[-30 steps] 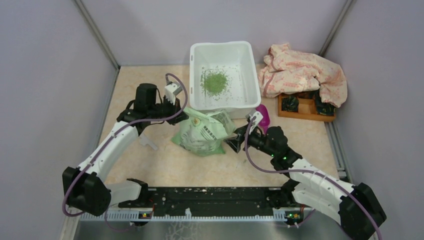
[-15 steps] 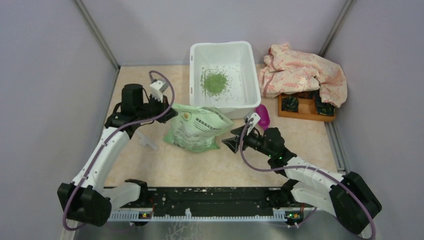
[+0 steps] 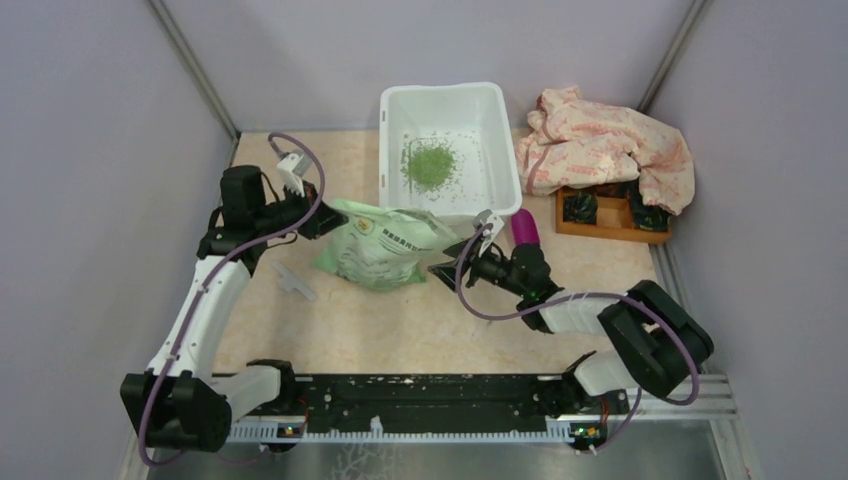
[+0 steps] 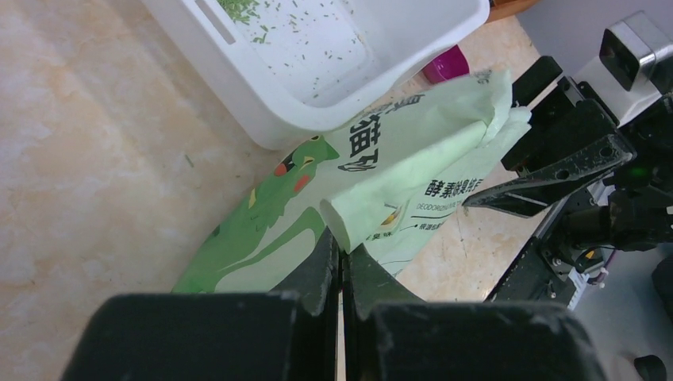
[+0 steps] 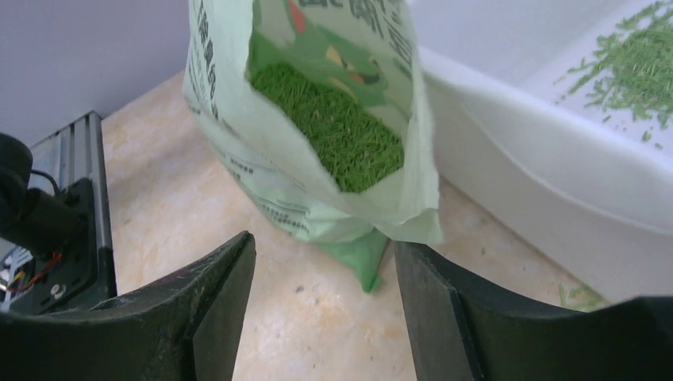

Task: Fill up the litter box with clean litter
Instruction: Close the cat litter bag at the center of the board.

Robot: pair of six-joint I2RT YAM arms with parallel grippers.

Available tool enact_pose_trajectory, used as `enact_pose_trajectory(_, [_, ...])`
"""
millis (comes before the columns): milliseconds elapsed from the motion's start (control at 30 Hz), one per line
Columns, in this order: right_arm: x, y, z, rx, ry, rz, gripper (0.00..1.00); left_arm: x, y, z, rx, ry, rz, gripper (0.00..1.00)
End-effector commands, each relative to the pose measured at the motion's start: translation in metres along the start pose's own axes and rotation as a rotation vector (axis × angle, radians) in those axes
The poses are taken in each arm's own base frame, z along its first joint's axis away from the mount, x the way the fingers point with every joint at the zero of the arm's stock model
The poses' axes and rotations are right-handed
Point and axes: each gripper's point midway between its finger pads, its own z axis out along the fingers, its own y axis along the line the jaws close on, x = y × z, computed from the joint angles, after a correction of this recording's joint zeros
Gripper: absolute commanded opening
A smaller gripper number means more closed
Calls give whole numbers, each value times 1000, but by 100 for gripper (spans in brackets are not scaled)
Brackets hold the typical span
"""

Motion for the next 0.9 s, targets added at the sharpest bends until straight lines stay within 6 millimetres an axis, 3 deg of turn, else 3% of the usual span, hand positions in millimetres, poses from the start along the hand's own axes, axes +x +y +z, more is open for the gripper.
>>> enact_pose_trajectory(0, [-58,6,18,-63,-183,-78,65,-36,-26,-9,104,-124,101,0])
enact_pose_trajectory(200, [-63,9,30,-120,-197,-86,60,-34,-25,-7,113,-118,95,0])
enact_pose_trajectory(433, [-63,7,36,-132,-189,-85,33,-39,-24,-8,116,-124,94,0])
enact_pose_trajectory(533, [-62,7,32,-139,-183,-76,23,-43,-28,-11,130,-133,91,0])
enact_pose_trajectory(600, [-62,10,27,-148,-177,-69,9,-46,-33,-14,150,-142,90,0])
enact_pose_trajectory(700, [-64,14,16,-142,-180,-75,1,-54,-43,-20,183,-155,90,0])
enact_pose_trajectory(800, [-70,22,5,-144,-169,-85,5,-62,-58,-27,243,-168,78,0])
enact_pose_trajectory(867, [-73,26,-2,-141,-138,-90,24,-68,-72,-33,302,-177,70,0])
